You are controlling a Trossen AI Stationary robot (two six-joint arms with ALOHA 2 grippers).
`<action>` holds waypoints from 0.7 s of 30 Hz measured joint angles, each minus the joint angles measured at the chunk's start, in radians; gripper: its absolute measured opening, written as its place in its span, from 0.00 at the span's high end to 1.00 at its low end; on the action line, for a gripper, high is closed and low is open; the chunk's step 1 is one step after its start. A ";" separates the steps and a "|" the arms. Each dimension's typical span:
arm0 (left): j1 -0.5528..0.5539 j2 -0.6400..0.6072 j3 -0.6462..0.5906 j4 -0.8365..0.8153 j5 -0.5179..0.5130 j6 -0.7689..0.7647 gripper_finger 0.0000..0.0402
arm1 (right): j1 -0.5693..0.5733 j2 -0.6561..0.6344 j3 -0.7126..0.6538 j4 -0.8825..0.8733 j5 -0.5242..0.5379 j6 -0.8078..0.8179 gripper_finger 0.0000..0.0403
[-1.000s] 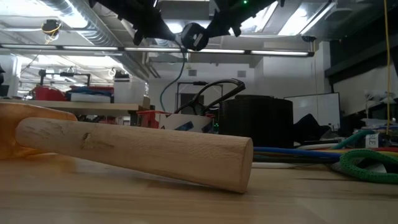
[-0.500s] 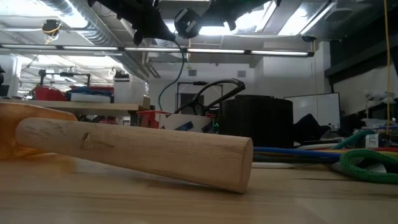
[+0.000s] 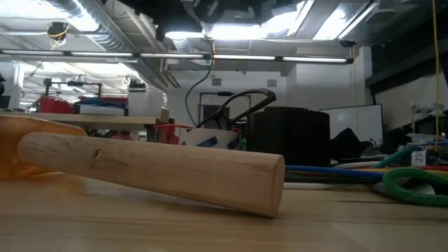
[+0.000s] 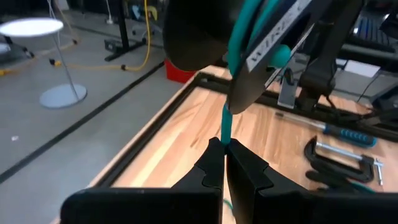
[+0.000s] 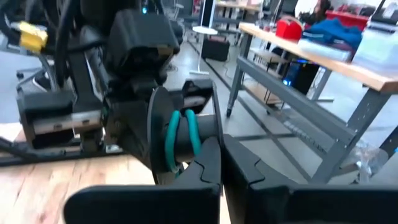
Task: Coil cords
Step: Coil the green cable wire on the black spool
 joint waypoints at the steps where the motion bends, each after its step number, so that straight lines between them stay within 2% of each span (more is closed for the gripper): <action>1: 0.000 0.000 0.000 0.013 0.000 0.005 1.00 | 0.000 0.000 0.007 0.002 0.000 0.000 1.00; 9: 0.000 0.001 -0.002 0.053 0.000 0.012 0.95 | 0.000 0.000 0.021 0.014 0.001 0.000 1.00; 21: 0.000 0.005 -0.005 -0.003 -0.001 0.036 0.75 | 0.000 -0.004 0.025 0.080 0.023 -0.022 1.00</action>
